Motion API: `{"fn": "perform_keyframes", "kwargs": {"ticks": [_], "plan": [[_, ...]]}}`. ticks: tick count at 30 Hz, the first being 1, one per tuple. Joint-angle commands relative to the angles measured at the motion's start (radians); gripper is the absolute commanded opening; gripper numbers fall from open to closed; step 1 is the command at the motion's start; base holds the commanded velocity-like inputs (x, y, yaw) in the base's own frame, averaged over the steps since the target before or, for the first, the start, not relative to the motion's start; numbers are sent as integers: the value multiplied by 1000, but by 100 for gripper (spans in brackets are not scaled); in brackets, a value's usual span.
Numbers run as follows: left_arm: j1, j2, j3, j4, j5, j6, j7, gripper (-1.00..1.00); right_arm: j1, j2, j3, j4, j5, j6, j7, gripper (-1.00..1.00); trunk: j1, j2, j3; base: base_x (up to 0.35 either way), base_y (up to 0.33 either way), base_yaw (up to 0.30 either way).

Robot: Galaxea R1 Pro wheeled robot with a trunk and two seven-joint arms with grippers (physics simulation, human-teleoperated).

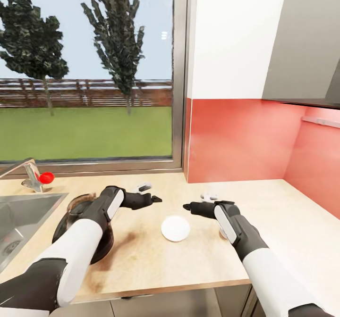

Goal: Set up a coffee station on the kitchen countertop: keep the coffee maker on the countertop, move the bottle of coffee from the kitchen shelf to the counter next to the coffee maker, place a paper coffee filter on top of the coffee maker, put the saucer next to the coffee maker with the coffee cup on the saucer, and place the electric kettle next to the coffee maker.

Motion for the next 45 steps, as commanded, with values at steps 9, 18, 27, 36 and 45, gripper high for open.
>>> {"fn": "perform_keyframes", "kwargs": {"ticks": [9,18,27,36,45], "plan": [[-2,8,2,-14,3,6,2,100,-1,2,-2,46,2,4,1,100,0,-2,-2,14,0,0],[-1,4,35,12,4,-85,1,100,-1,5,1,139,0,5,8,100,0,-2,-2,0,0,0],[2,-1,37,33,4,-108,3,100,0,20,3,172,0,6,9,100,0,-2,-2,0,0,0],[2,-2,37,35,5,-106,3,100,1,32,38,199,1,6,65,100,0,-2,-2,0,0,0],[21,-13,37,35,9,-106,1,100,1,31,57,256,2,4,112,100,0,-2,-2,105,0,0]]}}
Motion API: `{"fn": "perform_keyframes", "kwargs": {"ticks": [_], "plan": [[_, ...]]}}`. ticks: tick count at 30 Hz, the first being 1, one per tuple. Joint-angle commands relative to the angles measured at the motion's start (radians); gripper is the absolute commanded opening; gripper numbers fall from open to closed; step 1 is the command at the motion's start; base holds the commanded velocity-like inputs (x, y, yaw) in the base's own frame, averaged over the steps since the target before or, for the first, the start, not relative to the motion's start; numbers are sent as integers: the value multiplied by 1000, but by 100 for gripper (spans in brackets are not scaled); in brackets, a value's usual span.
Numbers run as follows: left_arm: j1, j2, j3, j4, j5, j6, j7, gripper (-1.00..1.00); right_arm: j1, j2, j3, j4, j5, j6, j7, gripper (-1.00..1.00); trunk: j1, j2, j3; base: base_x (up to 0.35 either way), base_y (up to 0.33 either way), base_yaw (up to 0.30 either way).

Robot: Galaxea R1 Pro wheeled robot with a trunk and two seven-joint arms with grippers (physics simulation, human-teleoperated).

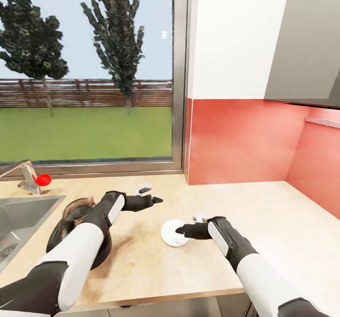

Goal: Set up a coffee station on the kitchen countertop: keep the coffee maker on the countertop, move the bottle of coffee from the kitchen shelf to the counter next to the coffee maker, place a paper coffee filter on top of the coffee maker, put the saucer next to the coffee maker with the coffee cup on the saucer, and place the electric kettle next to the coffee maker.

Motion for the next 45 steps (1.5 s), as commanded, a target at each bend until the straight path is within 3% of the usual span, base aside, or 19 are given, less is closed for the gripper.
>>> {"fn": "perform_keyframes", "kwargs": {"ticks": [1,5,11,14,20,21,25,29,34,45], "plan": [[0,-1,5,-1,8,6,-2,100,-1,0,1,1,4,4,4,100,0,-2,-2,13,0,0],[7,-2,5,1,46,4,-3,100,-1,0,1,14,4,4,5,100,0,-2,-2,5,0,0],[42,-4,3,-1,72,5,-7,100,-1,-1,1,60,4,4,11,100,0,-2,-2,12,0,0],[54,-7,1,0,87,3,-68,100,-1,-1,1,69,4,2,28,100,0,-2,-2,218,0,0],[87,-9,0,0,90,0,-97,100,-1,-3,1,78,8,1,73,100,0,-2,-2,75,0,0],[81,-14,-6,1,84,6,-95,100,-1,3,4,37,7,2,69,100,0,-1,-2,0,0,0],[67,-13,-9,1,76,29,-94,100,-1,22,4,31,6,2,67,100,0,-1,-2,0,0,0],[67,-10,-9,1,78,35,-94,100,-1,17,3,32,5,2,67,100,0,-1,-2,0,0,0],[62,-33,-35,-24,52,40,-69,100,-7,23,8,19,2,-9,58,100,0,-1,-1,0,-2,0],[115,-51,-35,-10,61,-1,-66,100,-8,-38,15,-42,-1,-10,58,100,0,-1,-1,0,-48,0]]}}
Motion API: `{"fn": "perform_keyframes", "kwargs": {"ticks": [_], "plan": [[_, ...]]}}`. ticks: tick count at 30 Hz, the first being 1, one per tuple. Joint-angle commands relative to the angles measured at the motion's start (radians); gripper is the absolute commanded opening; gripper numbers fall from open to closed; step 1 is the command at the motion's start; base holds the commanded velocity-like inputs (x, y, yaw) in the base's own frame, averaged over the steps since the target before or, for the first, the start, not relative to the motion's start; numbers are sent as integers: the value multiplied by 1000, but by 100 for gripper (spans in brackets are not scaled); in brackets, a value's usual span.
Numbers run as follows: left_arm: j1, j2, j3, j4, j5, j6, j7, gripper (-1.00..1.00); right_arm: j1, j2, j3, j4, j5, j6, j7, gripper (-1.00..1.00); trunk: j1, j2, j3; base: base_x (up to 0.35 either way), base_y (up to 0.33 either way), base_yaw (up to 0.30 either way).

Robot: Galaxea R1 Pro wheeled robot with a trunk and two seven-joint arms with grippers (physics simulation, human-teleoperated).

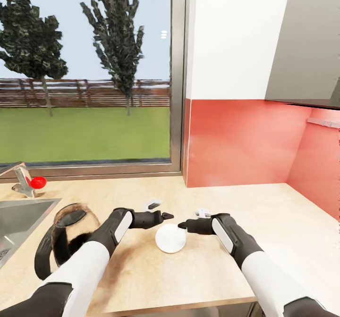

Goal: Set up a coffee station on the kitchen countertop: keep the coffee maker on the countertop, move the bottle of coffee from the kitchen shelf to the counter next to the coffee maker, place a paper coffee filter on top of the coffee maker, put the saucer next to the coffee maker with the coffee cup on the saucer, and place the electric kettle next to the coffee maker.

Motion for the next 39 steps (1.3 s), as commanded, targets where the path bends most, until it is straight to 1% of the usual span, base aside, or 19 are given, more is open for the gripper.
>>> {"fn": "perform_keyframes", "kwargs": {"ticks": [1,3,9,13,16,19,22,23,24,25,27,28,29,31,36,37,39], "plan": [[-1,-1,1,0,3,6,0,100,-1,-6,1,-7,2,3,3,100,0,-2,-2,0,-226,0],[0,-2,2,0,4,5,0,100,-1,-17,0,-18,2,3,3,100,0,-2,-2,0,-230,0],[1,-3,3,1,5,5,0,100,0,-18,1,-51,-1,3,3,100,0,-2,-2,0,-73,0],[1,-4,3,1,6,2,0,100,0,-18,2,-54,-1,3,3,100,0,-2,-2,0,-4,23],[1,-3,3,1,6,1,0,100,0,-17,3,-54,-2,3,3,100,0,-2,-2,0,-1,164],[1,0,14,0,5,1,0,100,-1,-17,4,-54,-2,3,3,100,0,-2,-2,0,0,200],[1,1,49,1,15,-3,2,100,-1,-17,5,-53,-2,3,3,100,0,-2,-2,0,0,66],[1,0,53,1,18,-7,3,100,-1,-17,5,-51,-2,3,3,100,0,-2,-2,0,0,17],[1,0,55,1,21,-18,4,100,0,-17,5,-48,-2,4,3,100,0,-2,-2,0,0,11],[1,-2,57,10,24,-77,11,100,0,-19,4,-42,1,5,4,100,0,-2,-2,0,0,2],[1,-3,59,39,29,-96,12,100,0,-27,4,-41,1,5,4,100,0,-2,-2,0,0,1],[1,-3,61,56,37,-101,12,100,0,-34,4,-40,0,5,4,100,0,-2,-2,0,0,0],[1,-3,62,87,67,-131,13,100,0,-47,4,-39,-2,5,4,100,0,-2,-2,0,0,0],[1,-3,62,95,76,-157,14,100,1,-50,5,-39,-2,5,5,100,0,-2,-2,0,0,0],[1,-5,59,127,84,-180,14,100,2,-52,5,-38,-2,5,8,100,0,-2,-2,62,0,0],[1,-5,59,135,85,-182,14,100,3,-52,5,-38,-2,5,16,100,0,-2,-2,243,0,0],[1,-5,60,140,85,-183,14,100,3,-52,6,-38,-1,6,60,100,0,-2,-2,164,0,0]]}}
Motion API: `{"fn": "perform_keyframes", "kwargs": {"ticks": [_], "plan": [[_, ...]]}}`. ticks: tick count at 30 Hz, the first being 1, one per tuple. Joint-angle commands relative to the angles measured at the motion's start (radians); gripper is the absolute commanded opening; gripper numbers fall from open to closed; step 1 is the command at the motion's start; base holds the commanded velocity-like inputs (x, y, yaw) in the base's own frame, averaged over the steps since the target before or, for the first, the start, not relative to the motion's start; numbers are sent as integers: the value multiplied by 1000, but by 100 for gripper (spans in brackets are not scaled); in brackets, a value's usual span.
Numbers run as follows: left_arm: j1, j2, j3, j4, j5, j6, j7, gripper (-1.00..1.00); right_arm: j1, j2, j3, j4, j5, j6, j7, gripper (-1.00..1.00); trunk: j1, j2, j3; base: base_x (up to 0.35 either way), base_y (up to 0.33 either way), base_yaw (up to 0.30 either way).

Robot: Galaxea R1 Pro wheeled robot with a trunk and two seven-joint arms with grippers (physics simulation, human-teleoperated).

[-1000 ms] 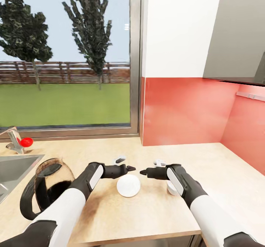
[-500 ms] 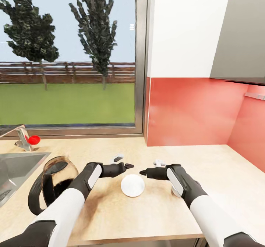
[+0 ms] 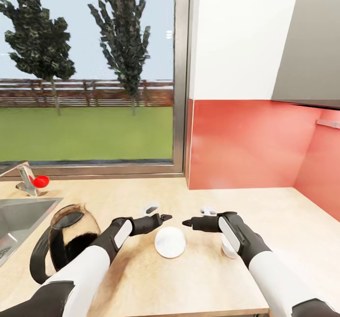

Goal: Set up a coffee station on the kitchen countertop: keep the coffee maker on the countertop, move the bottle of coffee from the kitchen shelf to the counter next to the coffee maker, place a paper coffee filter on top of the coffee maker, put the saucer next to the coffee maker with the coffee cup on the saucer, and place the electric kettle next to the coffee maker.

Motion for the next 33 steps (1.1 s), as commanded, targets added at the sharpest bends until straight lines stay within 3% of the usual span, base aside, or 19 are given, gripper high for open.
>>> {"fn": "perform_keyframes", "kwargs": {"ticks": [1,12,20,26,33], "plan": [[-1,-1,7,1,2,8,-1,100,-1,-1,3,-1,2,3,20,100,0,-1,-2,73,0,0],[-1,-2,8,24,3,6,-1,100,2,4,8,28,4,17,81,100,0,-1,-2,7,0,0],[-1,0,11,24,3,6,-1,100,66,12,10,32,3,30,93,100,0,-1,-2,0,0,0],[-1,0,12,24,3,6,-1,100,79,22,61,29,-3,31,93,100,0,-1,-2,0,0,0],[-1,-1,13,24,2,7,4,100,83,30,73,30,-34,31,93,100,0,-1,-2,0,0,0]]}}
